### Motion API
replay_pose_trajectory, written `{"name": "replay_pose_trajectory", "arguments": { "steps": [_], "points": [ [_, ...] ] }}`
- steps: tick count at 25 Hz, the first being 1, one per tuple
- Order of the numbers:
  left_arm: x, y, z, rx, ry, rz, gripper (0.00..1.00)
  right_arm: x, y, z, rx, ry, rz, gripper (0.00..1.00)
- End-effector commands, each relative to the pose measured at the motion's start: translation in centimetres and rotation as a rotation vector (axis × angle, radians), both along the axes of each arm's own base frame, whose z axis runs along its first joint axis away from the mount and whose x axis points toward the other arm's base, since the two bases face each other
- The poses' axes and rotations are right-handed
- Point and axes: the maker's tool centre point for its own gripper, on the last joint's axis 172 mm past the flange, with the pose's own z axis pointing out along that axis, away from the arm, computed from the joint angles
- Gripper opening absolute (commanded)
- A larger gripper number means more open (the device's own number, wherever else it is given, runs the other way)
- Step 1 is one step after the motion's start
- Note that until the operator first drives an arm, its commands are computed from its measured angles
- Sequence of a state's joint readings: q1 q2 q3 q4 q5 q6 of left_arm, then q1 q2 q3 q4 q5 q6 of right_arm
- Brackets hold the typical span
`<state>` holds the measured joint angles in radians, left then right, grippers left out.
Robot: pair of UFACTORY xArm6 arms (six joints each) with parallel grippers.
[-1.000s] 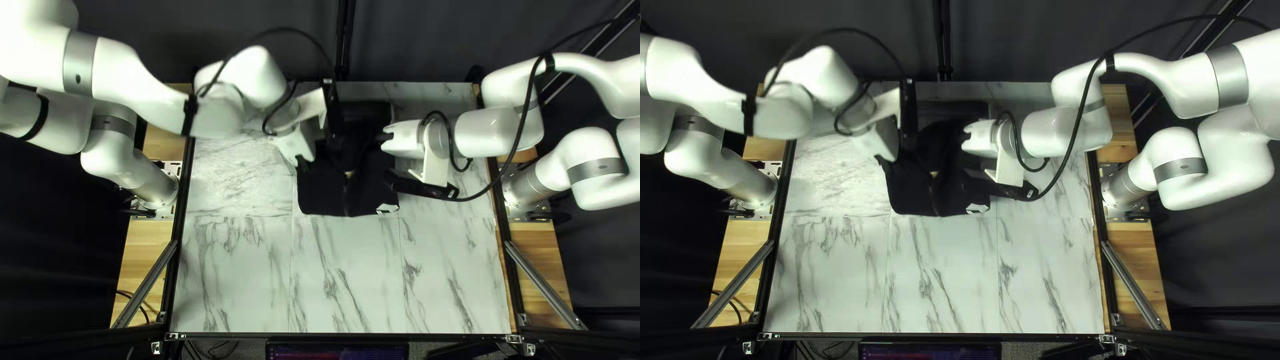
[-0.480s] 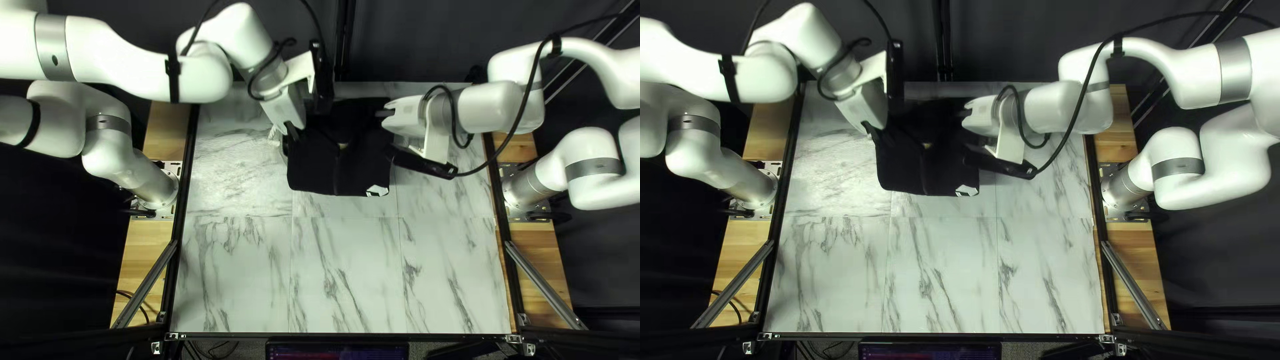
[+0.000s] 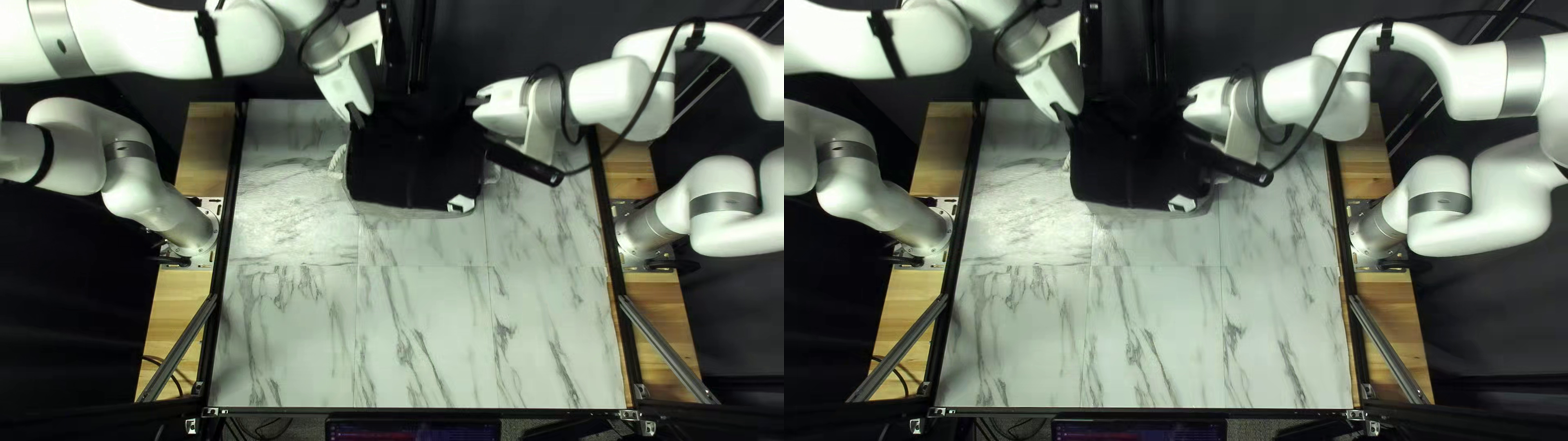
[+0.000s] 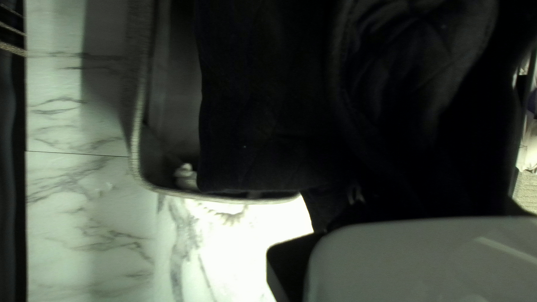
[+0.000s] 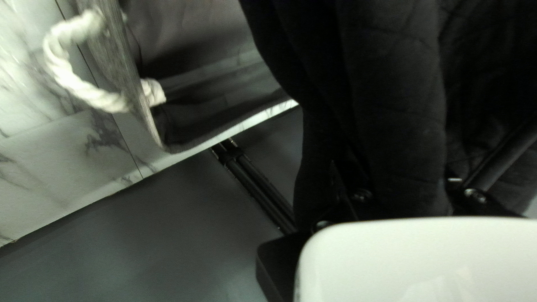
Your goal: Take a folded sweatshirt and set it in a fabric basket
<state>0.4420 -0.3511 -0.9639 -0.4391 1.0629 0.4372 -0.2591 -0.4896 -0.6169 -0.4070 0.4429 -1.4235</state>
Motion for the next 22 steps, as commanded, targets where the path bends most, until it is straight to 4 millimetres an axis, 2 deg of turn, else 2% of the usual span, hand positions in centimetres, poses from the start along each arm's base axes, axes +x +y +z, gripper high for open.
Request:
{"name": "replay_pose_trajectory", "arguments": {
  "steps": [1, 4, 6, 8, 13, 17, 19, 22],
  "points": [
    [-0.3, 2.4, -1.2, -0.013, 0.0, -0.004, 0.0, 0.1, -2.6, -0.6, 0.009, -0.005, -0.009, 0.0],
    [-0.1, 4.8, -2.4, -0.02, 0.005, -0.006, 0.0, 0.2, -5.1, -1.1, 0.014, -0.008, -0.01, 0.0],
    [-0.1, 5.6, -2.8, -0.023, 0.006, -0.008, 0.0, 0.4, -5.7, -1.4, 0.016, -0.008, -0.01, 0.0],
    [0.2, 7.0, -4.0, -0.03, 0.007, -0.011, 0.0, 0.8, -7.0, -2.6, 0.016, -0.007, -0.012, 0.0],
    [0.0, 8.6, -6.9, -0.042, 0.006, -0.019, 0.0, 2.0, -8.3, -5.4, -0.002, 0.014, -0.05, 0.0],
    [-0.8, 8.0, -8.6, -0.053, 0.005, -0.02, 0.0, 2.1, -7.8, -6.6, -0.005, 0.01, -0.047, 0.0],
    [-1.1, 7.3, -9.1, -0.057, 0.005, -0.019, 0.0, 2.1, -6.9, -6.9, -0.005, 0.01, -0.048, 0.0],
    [-1.2, 5.2, -9.2, -0.057, 0.007, -0.02, 0.0, 2.1, -4.7, -7.4, -0.007, 0.015, -0.049, 0.0]
  ]
}}
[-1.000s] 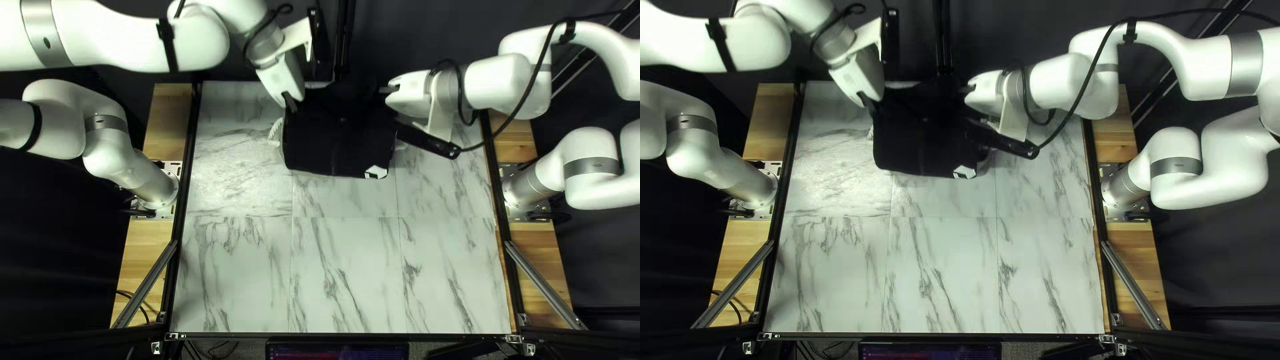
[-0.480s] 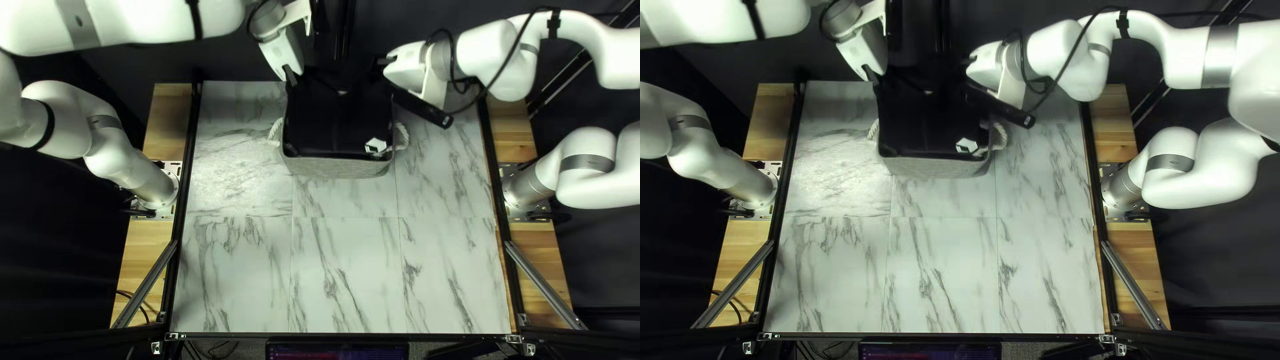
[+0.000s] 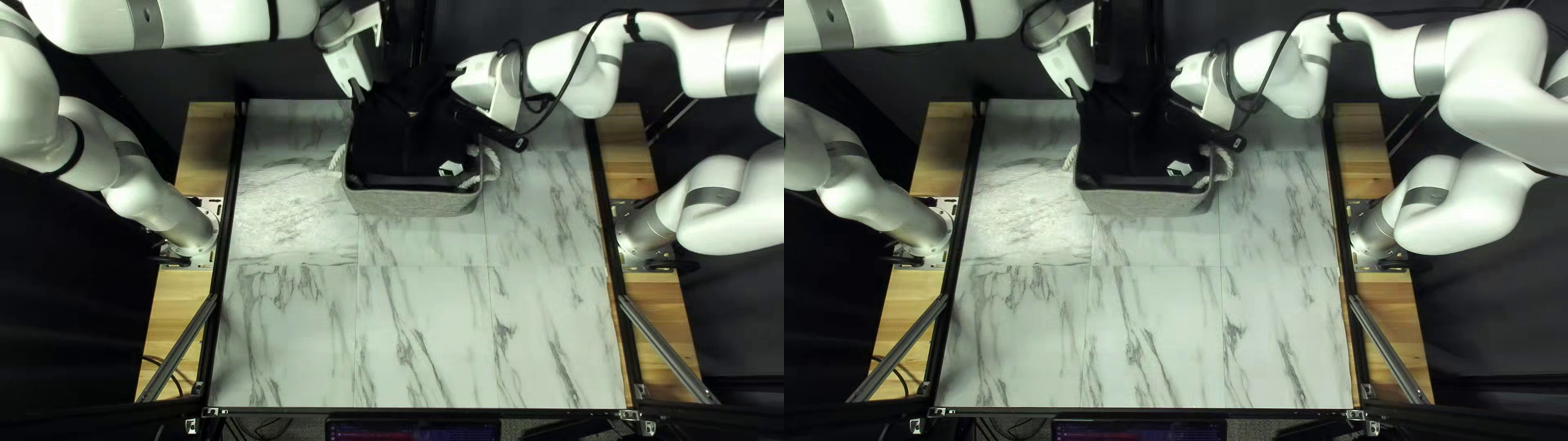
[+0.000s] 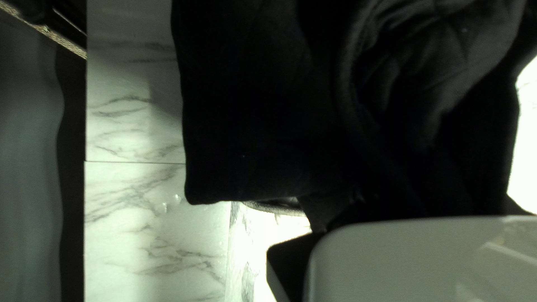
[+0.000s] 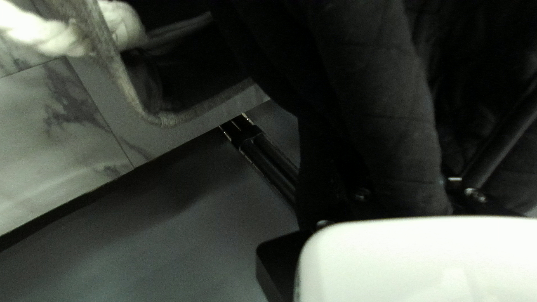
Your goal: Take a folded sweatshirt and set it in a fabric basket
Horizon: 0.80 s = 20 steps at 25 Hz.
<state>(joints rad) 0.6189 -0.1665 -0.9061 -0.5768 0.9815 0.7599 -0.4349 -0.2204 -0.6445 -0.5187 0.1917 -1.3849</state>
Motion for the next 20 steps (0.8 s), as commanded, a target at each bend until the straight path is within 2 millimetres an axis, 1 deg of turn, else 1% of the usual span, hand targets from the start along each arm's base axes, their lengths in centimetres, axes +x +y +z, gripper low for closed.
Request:
{"name": "replay_pose_trajectory", "arguments": {
  "steps": [1, 3, 4, 8, 11, 14, 16, 20],
  "points": [
    [0.0, -2.3, 0.0, 0.001, -0.003, 0.0, 0.0, 0.0, 2.9, -0.5, -0.005, 0.005, 0.001, 0.0],
    [0.0, -3.3, 0.0, 0.003, -0.002, -0.001, 0.0, -0.1, 4.1, -0.8, -0.006, 0.007, -0.001, 0.0],
    [0.1, -3.5, 0.0, 0.004, -0.001, -0.002, 0.0, -0.1, 4.3, -0.8, -0.005, 0.007, 0.0, 0.0],
    [-0.1, -5.2, -0.8, 0.002, 0.005, -0.004, 0.0, -0.4, 6.6, -2.2, 0.008, 0.014, -0.001, 0.0],
    [-0.2, -5.8, -1.1, 0.001, 0.01, -0.005, 0.0, -0.3, 7.9, -3.3, 0.018, 0.021, 0.0, 0.0],
    [-0.5, -6.5, -1.2, 0.001, 0.014, -0.004, 0.0, -0.2, 8.7, -4.1, 0.037, 0.029, -0.004, 0.0],
    [-0.7, -7.2, -1.5, 0.001, 0.021, -0.001, 0.0, -0.3, 9.6, -4.9, 0.063, 0.043, -0.013, 0.0],
    [-0.2, -8.2, -3.0, 0.001, 0.042, -0.004, 0.0, -0.7, 10.9, -6.9, 0.111, 0.065, -0.027, 0.0]
  ]
}}
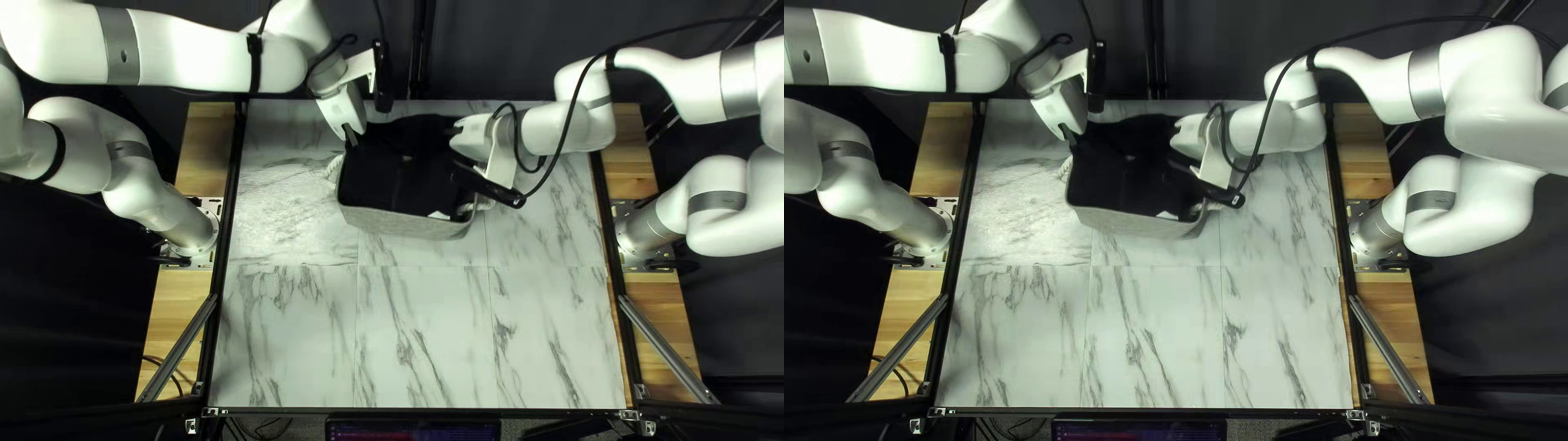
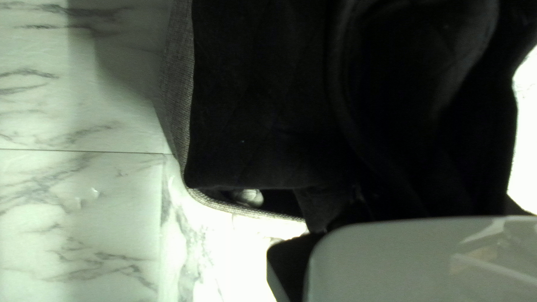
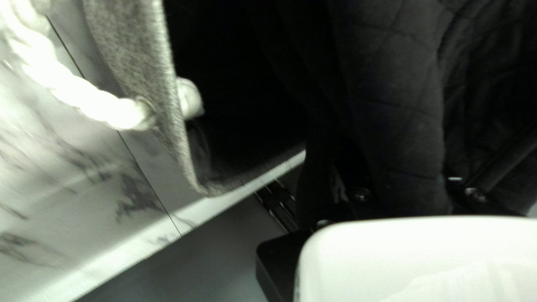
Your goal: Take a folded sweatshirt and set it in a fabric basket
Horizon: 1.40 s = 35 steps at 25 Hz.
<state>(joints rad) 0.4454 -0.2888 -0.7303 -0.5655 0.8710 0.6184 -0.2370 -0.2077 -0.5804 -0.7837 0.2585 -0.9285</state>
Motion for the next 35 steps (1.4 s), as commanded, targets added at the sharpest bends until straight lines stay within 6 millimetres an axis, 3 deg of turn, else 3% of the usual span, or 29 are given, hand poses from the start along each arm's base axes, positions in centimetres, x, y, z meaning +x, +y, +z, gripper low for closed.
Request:
{"name": "replay_pose_trajectory", "arguments": {
  "steps": [1, 9, 12, 19, 26, 30, 32, 34, 35],
  "points": [
    [0.4, -0.8, -1.6, 0.001, 0.022, -0.002, 0.0, -0.6, 1.2, -2.0, 0.052, 0.025, -0.019, 0.0],
    [1.0, -0.9, -5.2, -0.006, 0.041, -0.025, 0.0, -2.5, 2.6, -3.0, 0.109, 0.052, -0.033, 0.0],
    [1.3, -0.7, -6.5, -0.007, 0.044, -0.037, 0.0, -2.8, 3.7, -4.2, 0.128, 0.076, -0.026, 0.0],
    [2.0, -0.1, -8.0, -0.007, 0.056, -0.056, 0.0, -1.5, 5.3, -6.8, 0.168, 0.13, -0.002, 0.0],
    [2.5, 1.2, -11.3, -0.002, 0.091, -0.062, 0.0, -0.9, 5.7, -8.9, 0.203, 0.166, 0.014, 0.0],
    [1.6, 1.9, -11.8, 0.002, 0.098, -0.04, 0.0, -1.4, 5.7, -9.1, 0.211, 0.172, 0.014, 0.0],
    [1.3, 2.0, -11.7, 0.004, 0.098, -0.03, 0.11, -1.9, 5.5, -9.0, 0.212, 0.171, 0.01, 0.0],
    [1.0, 2.1, -11.6, 0.008, 0.098, -0.018, 0.0, -2.2, 5.4, -8.8, 0.213, 0.17, 0.005, 0.0],
    [0.9, 2.0, -11.6, 0.011, 0.098, -0.011, 0.0, -2.2, 5.2, -8.7, 0.213, 0.171, 0.001, 0.0]
  ]
}}
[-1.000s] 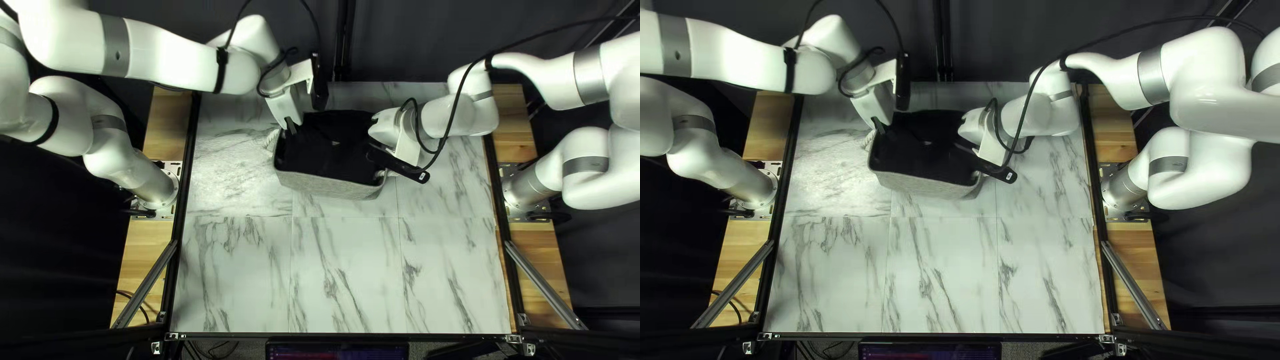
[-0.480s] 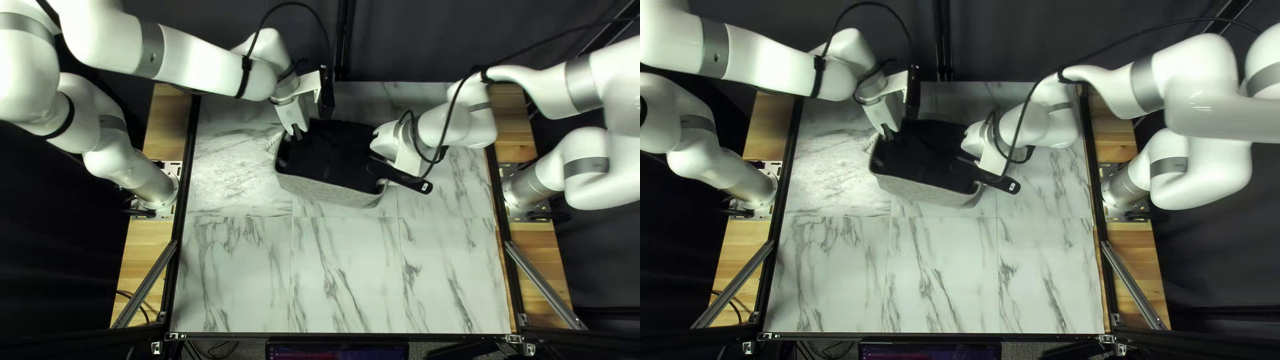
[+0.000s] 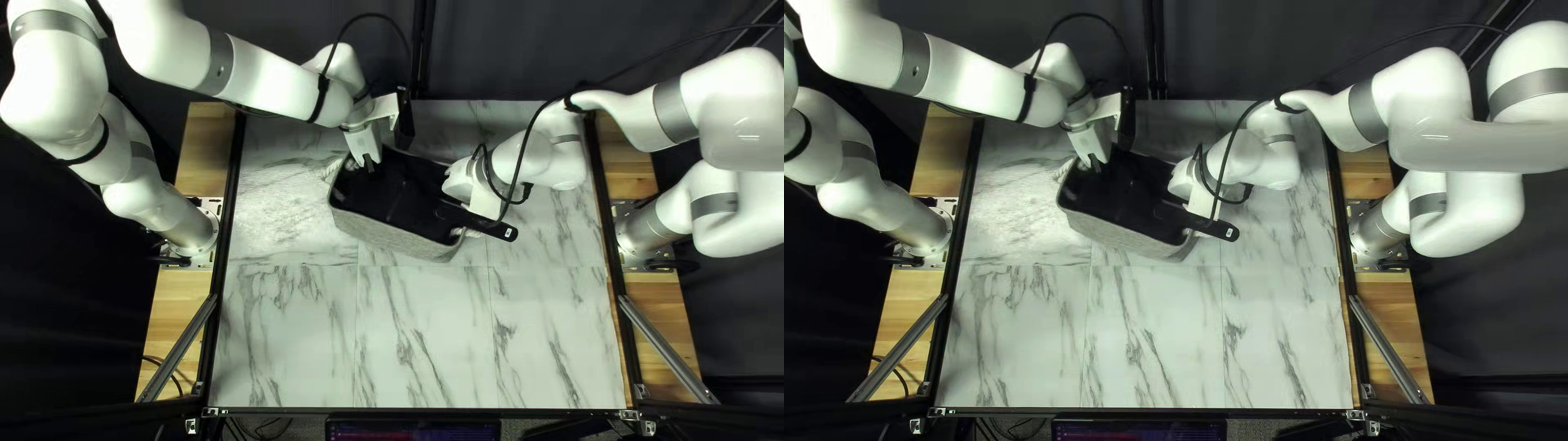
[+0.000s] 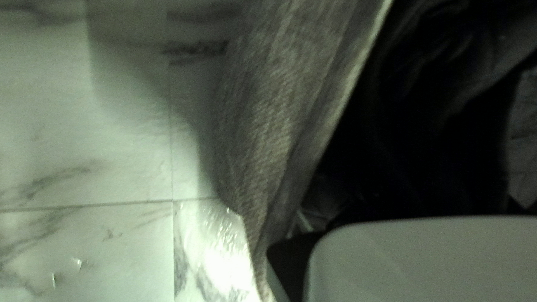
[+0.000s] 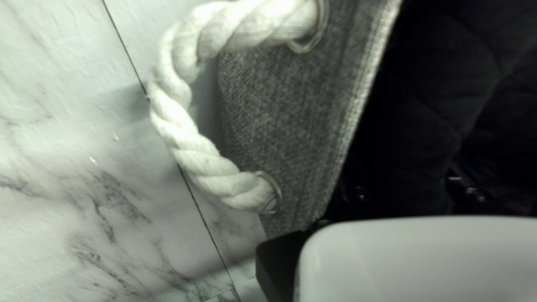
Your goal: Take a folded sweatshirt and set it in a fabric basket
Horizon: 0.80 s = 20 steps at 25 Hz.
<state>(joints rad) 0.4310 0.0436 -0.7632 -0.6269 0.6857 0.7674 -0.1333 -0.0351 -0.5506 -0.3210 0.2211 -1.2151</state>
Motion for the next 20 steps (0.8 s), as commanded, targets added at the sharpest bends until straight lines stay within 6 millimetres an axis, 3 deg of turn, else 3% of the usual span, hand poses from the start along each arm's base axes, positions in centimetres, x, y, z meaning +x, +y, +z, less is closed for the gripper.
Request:
{"name": "replay_pose_trajectory", "arguments": {
  "steps": [1, 4, 5, 7, 8, 9, 13, 20],
  "points": [
    [-0.4, -0.1, 0.1, 0.012, 0.0, 0.027, 0.0, -0.4, -0.5, 0.2, -0.001, 0.004, -0.011, 0.0],
    [-0.3, -0.6, 0.0, 0.017, 0.005, 0.047, 0.0, -0.6, -0.9, 0.4, -0.003, 0.006, -0.018, 0.0],
    [-0.1, -0.9, -0.1, 0.021, 0.01, 0.056, 0.09, -0.7, -1.2, 0.4, -0.003, 0.006, -0.02, 0.0],
    [0.0, -1.4, 0.0, 0.031, 0.018, 0.073, 0.86, -0.8, -1.8, 0.5, -0.003, 0.011, -0.024, 0.0],
    [0.0, -1.5, 0.1, 0.038, 0.022, 0.079, 0.51, -0.9, -2.1, 0.6, -0.004, 0.013, -0.026, 0.0],
    [0.0, -1.7, 0.2, 0.042, 0.025, 0.085, 0.0, -1.0, -2.4, 0.6, -0.004, 0.014, -0.028, 0.0],
    [0.1, -2.4, 0.6, 0.054, 0.032, 0.098, 0.0, -1.3, -4.1, 0.8, -0.003, 0.02, -0.041, 0.0],
    [-0.2, -3.2, 0.7, 0.059, 0.036, 0.105, 0.0, -0.7, -4.9, 1.3, -0.01, 0.028, -0.054, 0.0]
  ]
}}
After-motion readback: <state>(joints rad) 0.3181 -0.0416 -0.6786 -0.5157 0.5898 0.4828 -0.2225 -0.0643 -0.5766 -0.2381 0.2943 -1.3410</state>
